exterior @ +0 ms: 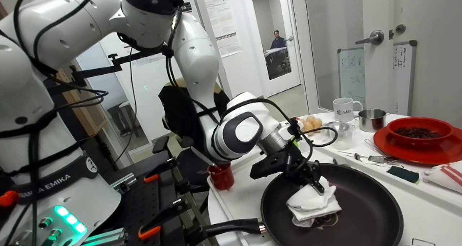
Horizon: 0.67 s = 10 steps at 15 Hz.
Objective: Use the towel to wipe the pan
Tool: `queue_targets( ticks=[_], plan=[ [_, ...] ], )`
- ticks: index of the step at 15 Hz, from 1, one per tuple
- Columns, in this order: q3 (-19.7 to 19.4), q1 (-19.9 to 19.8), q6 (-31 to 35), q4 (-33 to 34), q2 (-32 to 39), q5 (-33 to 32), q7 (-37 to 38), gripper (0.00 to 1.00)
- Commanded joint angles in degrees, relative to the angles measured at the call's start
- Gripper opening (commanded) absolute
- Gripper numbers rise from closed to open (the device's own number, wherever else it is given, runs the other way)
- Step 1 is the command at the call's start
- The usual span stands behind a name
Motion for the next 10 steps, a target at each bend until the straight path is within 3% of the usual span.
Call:
queue_targets(
  ticks=[1,10],
  plan=[
    [0.1,-5.5,-0.1,5.2,0.9,2.9,-1.0,0.08],
    [-1.5,-13.7,-2.0,11.0,4.1,5.5,-0.1,0.08]
  ],
)
